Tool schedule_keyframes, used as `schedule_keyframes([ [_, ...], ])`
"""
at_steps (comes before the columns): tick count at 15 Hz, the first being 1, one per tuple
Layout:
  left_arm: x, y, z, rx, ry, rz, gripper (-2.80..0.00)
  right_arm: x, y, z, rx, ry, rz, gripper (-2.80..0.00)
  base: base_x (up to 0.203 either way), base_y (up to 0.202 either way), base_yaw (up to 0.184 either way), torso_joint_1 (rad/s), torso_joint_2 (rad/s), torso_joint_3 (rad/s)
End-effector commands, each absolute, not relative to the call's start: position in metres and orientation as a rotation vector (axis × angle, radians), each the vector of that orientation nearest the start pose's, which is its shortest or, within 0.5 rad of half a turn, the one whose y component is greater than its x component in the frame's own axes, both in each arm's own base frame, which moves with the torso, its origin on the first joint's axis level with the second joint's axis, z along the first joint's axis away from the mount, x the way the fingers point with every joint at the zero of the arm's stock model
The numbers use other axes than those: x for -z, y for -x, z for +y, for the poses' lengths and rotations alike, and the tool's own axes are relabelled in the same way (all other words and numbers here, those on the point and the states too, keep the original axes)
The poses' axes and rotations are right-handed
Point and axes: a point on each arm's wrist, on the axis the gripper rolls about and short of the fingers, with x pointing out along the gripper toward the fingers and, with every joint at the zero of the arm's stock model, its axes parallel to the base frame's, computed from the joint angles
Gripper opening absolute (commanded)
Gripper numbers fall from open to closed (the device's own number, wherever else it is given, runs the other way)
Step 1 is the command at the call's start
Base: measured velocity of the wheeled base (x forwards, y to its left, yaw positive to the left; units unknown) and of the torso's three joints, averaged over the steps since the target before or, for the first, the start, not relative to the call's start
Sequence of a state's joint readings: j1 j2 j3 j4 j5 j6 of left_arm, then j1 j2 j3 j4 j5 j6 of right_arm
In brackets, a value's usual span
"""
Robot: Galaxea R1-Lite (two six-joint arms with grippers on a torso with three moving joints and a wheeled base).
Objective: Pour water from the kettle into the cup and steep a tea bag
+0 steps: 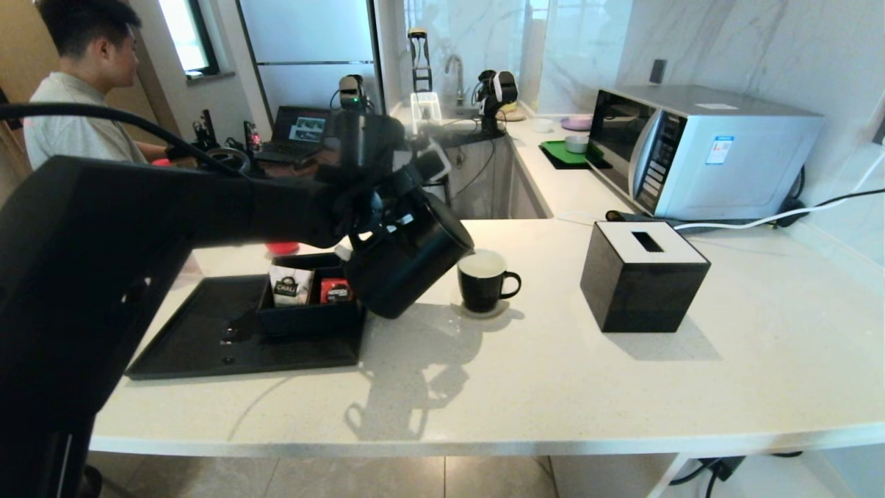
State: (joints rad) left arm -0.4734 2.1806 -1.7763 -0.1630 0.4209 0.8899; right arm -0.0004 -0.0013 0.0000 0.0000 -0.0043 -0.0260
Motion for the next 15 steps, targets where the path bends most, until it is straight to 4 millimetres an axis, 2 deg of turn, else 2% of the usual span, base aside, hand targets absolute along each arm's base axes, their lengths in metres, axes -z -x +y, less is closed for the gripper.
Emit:
schedule_keyframes([
  [1, -0.2234, -0.4131, -0.2015, 0.145, -0.999, 0.180, -2.80, -0.0755, 0.0228, -0.0001, 0.005, 0.028, 0.000, -2.80, 0.000, 0.000, 0.000, 0.000, 0.00, 0.000],
  [15, -0.2242, -0.4112, -0.2037, 0.148, -1.003, 0.178, -2.80, -0.0755, 0.0228, -0.0001, 0.006, 0.026, 0.000, -2.80, 0.000, 0.000, 0.000, 0.000, 0.00, 0.000],
])
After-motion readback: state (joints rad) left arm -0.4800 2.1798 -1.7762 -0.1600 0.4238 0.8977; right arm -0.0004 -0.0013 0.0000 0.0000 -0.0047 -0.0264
